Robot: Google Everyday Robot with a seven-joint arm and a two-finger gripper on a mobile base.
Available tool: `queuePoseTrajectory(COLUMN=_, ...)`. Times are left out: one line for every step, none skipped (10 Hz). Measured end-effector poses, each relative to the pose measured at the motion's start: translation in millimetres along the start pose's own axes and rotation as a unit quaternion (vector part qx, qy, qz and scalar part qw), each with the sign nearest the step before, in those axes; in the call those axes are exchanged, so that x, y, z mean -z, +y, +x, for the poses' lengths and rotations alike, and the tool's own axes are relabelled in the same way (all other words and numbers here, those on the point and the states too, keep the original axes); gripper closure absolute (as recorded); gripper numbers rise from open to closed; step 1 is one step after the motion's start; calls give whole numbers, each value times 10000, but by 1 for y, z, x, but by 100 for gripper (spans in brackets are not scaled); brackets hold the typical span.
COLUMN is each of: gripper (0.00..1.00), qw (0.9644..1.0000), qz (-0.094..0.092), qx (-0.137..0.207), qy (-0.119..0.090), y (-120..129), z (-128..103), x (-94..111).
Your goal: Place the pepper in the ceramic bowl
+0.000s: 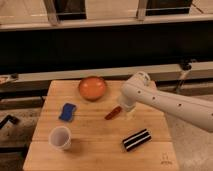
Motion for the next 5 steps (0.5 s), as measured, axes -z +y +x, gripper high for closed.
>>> queuePoseTrajectory(gripper=20, qw=10000, qz=5, qx=30, qy=-23, y=0, z=0, x=-3)
queuePoseTrajectory(gripper=20, qw=10000, qz=11, qx=62, qy=-45, y=0, z=1, x=-6)
queuePoseTrajectory(gripper=20, qw=9999, qz=14, qx=110, qy=-53, y=-1, z=0, x=-7)
queuePoseTrajectory(gripper=20, qw=9999, qz=-3, qx=154, qy=-65, y=-1, z=0, x=-9)
queuePoseTrajectory(gripper=20, qw=9997, qz=-17, qx=217, qy=-92, y=-1, z=0, x=-12)
